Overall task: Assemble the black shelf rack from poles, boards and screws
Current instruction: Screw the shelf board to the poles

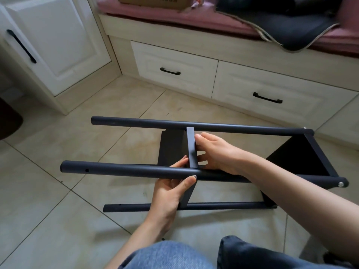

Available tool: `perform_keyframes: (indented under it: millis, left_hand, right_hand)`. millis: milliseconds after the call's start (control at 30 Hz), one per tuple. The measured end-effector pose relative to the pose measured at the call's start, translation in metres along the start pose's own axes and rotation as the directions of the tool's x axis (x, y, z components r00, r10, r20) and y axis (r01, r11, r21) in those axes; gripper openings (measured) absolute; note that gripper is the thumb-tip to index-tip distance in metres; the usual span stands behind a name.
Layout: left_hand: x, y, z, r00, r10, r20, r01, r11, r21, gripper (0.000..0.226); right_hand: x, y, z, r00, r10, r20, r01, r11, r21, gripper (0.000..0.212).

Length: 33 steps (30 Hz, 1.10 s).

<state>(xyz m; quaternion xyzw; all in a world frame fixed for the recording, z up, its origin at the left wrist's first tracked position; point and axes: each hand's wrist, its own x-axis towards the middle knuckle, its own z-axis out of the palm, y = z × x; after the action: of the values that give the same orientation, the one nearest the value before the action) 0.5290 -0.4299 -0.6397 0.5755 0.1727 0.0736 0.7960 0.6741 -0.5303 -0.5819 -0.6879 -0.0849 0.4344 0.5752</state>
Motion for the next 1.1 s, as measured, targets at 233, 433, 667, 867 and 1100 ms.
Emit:
perform_keyframes:
  millis: [233,433,667,867,1100]
  left_hand:
    - [-0.003,-0.003,-0.005,1.000,0.020,0.011,-0.021,0.999,0.037,0.058]
    - [-0.002,-0.004,-0.009,0.999,-0.004,0.037,0.002,0.997,0.071,0.059]
    - [-0.002,-0.006,-0.009,0.998,-0.057,0.038,0.054,0.995,0.090,0.059]
    - [-0.007,-0.010,-0.015,0.996,-0.087,0.026,0.084,0.992,0.096,0.056]
    - [-0.013,-0.016,-0.019,0.997,-0.082,0.008,0.082,0.994,0.072,0.056]
  right_hand:
    - [0.007,0.006,0.002,0.999,-0.036,-0.026,0.034,0.998,-0.061,0.042]
    - [0.007,0.014,0.001,0.998,-0.056,-0.015,0.056,0.998,-0.033,0.034]
    - [0.008,0.019,-0.004,1.000,-0.016,0.013,0.015,0.997,0.073,0.036]
    - [0.000,0.025,-0.022,1.000,0.018,-0.013,-0.017,0.996,0.085,0.023]
    - [0.000,0.036,-0.016,0.999,-0.038,0.038,0.031,0.984,0.173,0.016]
